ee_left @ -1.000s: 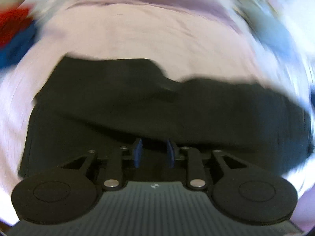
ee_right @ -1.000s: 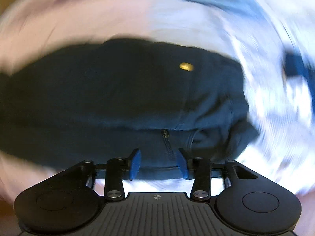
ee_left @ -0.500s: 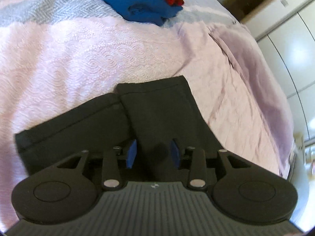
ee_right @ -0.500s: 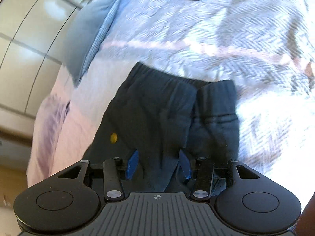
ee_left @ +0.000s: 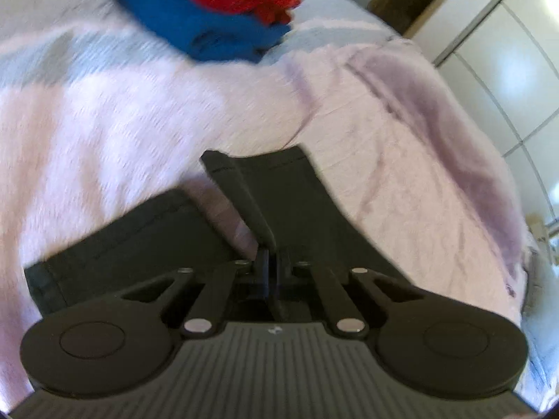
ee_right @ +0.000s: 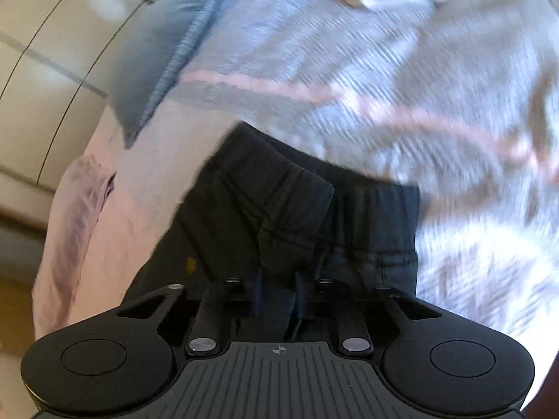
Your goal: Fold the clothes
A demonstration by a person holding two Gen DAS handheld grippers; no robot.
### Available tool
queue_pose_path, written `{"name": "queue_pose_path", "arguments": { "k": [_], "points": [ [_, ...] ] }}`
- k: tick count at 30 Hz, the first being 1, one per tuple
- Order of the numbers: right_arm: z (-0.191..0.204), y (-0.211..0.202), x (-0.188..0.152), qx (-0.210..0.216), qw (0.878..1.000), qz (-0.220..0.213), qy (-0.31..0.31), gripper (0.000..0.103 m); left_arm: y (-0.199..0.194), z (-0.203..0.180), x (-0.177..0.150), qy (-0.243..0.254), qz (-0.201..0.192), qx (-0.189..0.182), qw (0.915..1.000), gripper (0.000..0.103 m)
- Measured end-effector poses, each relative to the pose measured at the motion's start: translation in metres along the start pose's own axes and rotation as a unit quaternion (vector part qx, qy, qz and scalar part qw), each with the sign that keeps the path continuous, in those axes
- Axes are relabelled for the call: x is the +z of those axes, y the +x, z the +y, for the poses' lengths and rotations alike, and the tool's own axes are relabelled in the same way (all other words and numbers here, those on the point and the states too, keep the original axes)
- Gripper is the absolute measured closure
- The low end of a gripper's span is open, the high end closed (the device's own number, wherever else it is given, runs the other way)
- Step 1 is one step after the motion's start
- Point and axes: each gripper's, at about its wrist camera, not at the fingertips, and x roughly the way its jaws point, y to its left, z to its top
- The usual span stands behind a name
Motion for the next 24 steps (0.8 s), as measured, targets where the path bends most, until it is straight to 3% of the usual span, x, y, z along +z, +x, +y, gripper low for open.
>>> {"name": "queue_pose_path", "arguments": {
  "k": [6,9,12,14,15,17,18,20,22,23,24],
  "points": [
    [0.018,-0.042,0.023,0.065,0.997,-0.023,-0.016,0.096,-0.062,-0.011,0.008,0.042,-0.064,-0.055,0.9956,0.102],
    [0.017,-0.059,0.026,0.072,0.996,-0.039,-0.036,0.096,-0.087,0.003,-0.006,0.039,-0.078,-0.053,0.9948,0.102],
    [-0.01,-0.048,0.024,0.05,0.999,-0.02,0.006,0.096,-0.068,0.034,-0.033,0.016,-0.015,0.015,0.9996,0.1],
    [-0.038,-0.026,0.018,0.033,0.997,0.025,0.067,0.094,-0.05,0.062,-0.049,-0.054,0.024,0.044,0.9973,0.096],
    [-0.047,-0.017,0.014,0.031,0.995,0.037,0.088,0.084,-0.048,0.072,-0.054,-0.094,0.019,0.033,0.9949,0.095],
    [-0.051,-0.01,0.01,0.049,0.994,0.039,0.093,0.078,-0.048,0.078,-0.054,-0.133,0.001,0.016,0.991,0.088],
    [-0.052,-0.007,0.007,0.058,0.993,0.04,0.095,0.069,-0.047,0.077,-0.052,-0.138,-0.006,0.009,0.9904,0.08],
    [-0.048,-0.002,0.005,0.069,0.994,0.033,0.08,0.052,-0.041,0.07,-0.047,-0.126,-0.007,0.008,0.992,0.078],
    [-0.043,0.004,0.004,0.053,0.996,0.031,0.064,0.053,-0.033,0.063,-0.044,-0.101,0.0,0.022,0.9946,0.087],
    [-0.043,0.009,0.005,0.046,0.996,0.033,0.068,0.074,-0.031,0.06,-0.042,-0.09,0.001,0.026,0.9956,0.101],
    [-0.043,0.01,0.006,0.041,0.996,0.036,0.072,0.086,-0.031,0.058,-0.04,-0.079,0.002,0.029,0.9964,0.101]
  ]
}}
